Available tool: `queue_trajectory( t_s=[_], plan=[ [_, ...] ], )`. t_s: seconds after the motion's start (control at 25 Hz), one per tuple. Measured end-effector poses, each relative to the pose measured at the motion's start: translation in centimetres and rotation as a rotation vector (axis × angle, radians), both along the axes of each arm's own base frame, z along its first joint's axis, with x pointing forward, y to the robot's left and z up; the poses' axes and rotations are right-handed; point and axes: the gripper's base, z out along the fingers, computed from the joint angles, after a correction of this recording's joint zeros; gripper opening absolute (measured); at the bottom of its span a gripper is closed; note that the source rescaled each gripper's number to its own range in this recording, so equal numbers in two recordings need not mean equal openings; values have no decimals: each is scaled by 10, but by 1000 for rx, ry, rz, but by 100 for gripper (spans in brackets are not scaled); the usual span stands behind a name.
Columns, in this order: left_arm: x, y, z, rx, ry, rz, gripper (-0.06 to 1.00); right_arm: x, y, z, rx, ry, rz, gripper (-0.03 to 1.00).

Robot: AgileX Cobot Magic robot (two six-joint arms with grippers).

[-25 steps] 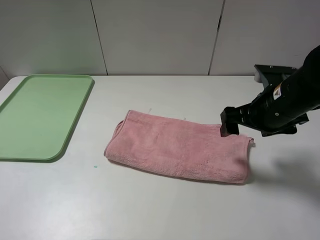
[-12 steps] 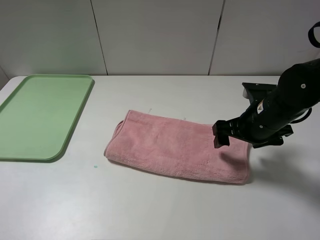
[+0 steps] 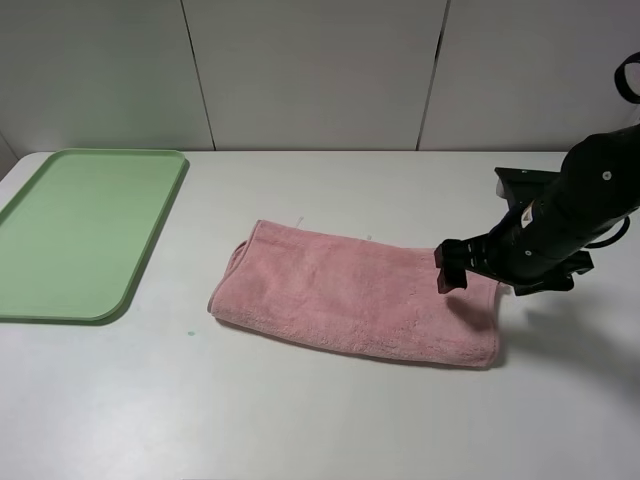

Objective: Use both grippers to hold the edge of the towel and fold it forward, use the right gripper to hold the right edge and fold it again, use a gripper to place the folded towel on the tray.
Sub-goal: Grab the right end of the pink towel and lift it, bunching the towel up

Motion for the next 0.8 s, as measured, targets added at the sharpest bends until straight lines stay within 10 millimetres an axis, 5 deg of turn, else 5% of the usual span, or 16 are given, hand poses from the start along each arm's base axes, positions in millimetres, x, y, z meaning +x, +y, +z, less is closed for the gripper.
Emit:
queue_trajectory(
  t_s=[0.8],
  plan=[
    [0,0,0,0,-2,0,99,7,3,-42,-9,60,-13,100]
  ],
)
